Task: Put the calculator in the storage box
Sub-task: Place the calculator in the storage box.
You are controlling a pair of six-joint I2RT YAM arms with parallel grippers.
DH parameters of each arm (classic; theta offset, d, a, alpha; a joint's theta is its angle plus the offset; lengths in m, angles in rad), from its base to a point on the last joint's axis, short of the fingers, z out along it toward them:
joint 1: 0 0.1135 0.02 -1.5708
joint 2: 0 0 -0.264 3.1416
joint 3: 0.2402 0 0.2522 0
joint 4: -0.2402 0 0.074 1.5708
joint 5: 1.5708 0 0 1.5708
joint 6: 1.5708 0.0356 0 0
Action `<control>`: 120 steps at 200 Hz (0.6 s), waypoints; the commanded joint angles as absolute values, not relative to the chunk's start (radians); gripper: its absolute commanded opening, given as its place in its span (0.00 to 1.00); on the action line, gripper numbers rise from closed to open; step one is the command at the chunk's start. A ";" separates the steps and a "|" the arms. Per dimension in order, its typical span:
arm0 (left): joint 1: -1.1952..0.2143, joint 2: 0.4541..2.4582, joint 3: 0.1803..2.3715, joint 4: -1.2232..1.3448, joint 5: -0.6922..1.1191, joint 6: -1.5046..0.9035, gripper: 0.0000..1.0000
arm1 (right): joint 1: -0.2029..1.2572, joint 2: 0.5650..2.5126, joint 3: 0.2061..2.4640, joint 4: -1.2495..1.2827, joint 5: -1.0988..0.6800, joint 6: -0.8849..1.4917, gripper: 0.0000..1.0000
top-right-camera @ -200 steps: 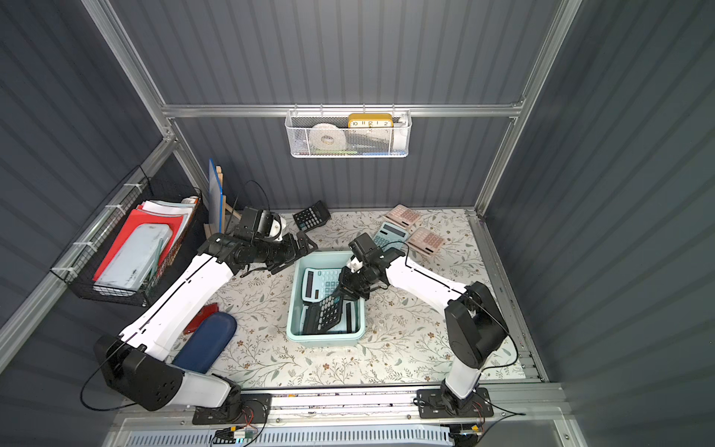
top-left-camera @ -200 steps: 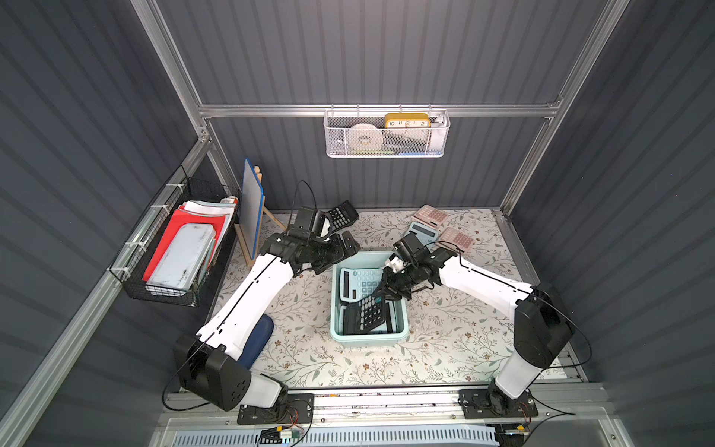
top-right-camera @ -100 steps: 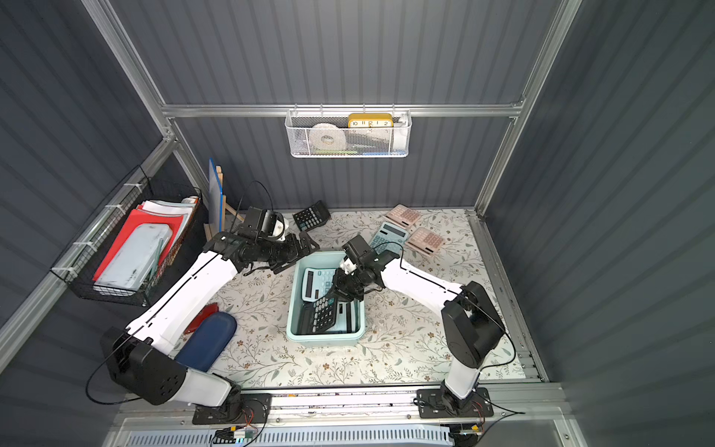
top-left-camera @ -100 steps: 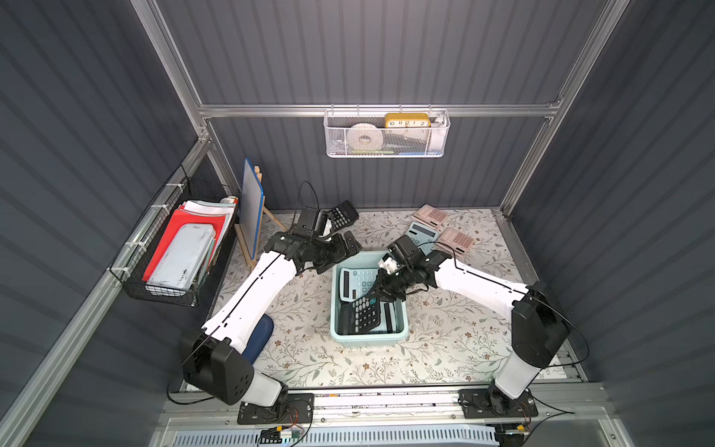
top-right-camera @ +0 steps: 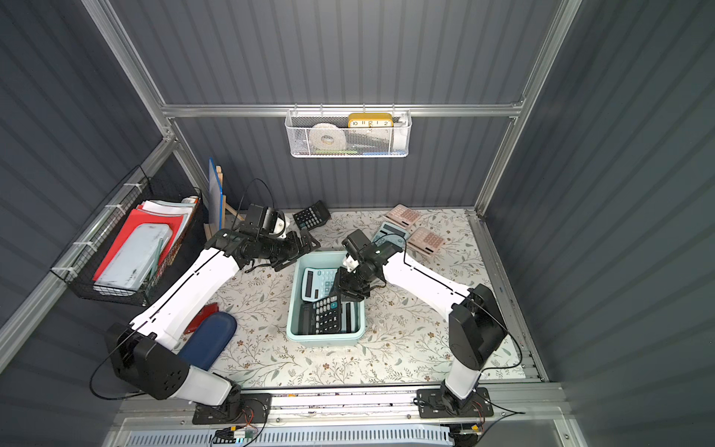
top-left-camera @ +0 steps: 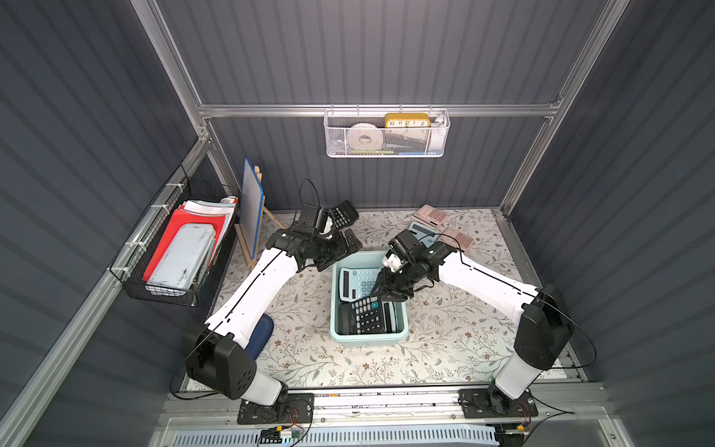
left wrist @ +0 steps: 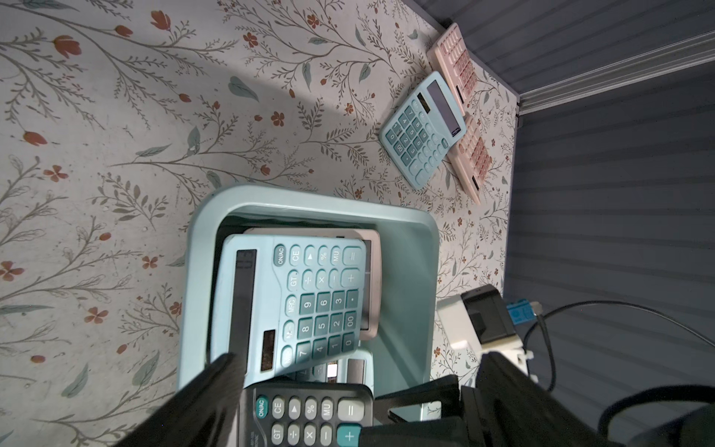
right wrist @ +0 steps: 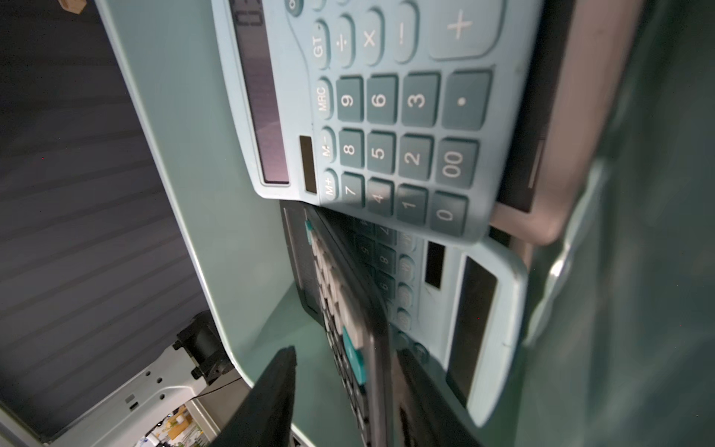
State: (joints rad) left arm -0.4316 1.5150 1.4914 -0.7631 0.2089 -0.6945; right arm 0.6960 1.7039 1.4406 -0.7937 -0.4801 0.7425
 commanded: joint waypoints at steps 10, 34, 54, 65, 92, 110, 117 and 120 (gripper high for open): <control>-0.425 1.530 1.517 -0.776 0.212 -0.667 0.99 | 0.698 1.675 1.475 -0.921 -0.427 0.676 0.45; -0.423 1.531 1.510 -0.783 0.203 -0.666 0.99 | 0.699 1.685 1.477 -0.932 -0.435 0.659 0.43; -0.420 1.531 1.495 -0.791 0.197 -0.667 0.99 | 0.702 1.701 1.483 -0.937 -0.443 0.647 0.42; -0.417 1.535 1.485 -0.799 0.196 -0.669 0.99 | 0.703 1.708 1.487 -0.938 -0.445 0.641 0.41; -0.411 1.539 1.461 -0.816 0.198 -0.674 0.99 | 0.722 1.742 1.505 -0.967 -0.438 0.606 0.41; -0.405 1.539 1.445 -0.817 0.202 -0.675 0.99 | 0.743 1.769 1.523 -0.990 -0.428 0.579 0.40; -0.403 1.543 1.438 -0.819 0.205 -0.677 0.99 | 0.752 1.779 1.530 -1.000 -0.424 0.570 0.40; -0.401 1.544 1.436 -0.822 0.206 -0.678 0.99 | 0.754 1.782 1.533 -1.003 -0.422 0.568 0.40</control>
State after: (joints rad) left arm -0.4122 1.5276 1.4631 -0.7868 0.2047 -0.6941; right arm 0.7261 1.7420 1.5005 -0.9417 -0.4427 0.6201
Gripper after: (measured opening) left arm 0.994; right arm 0.405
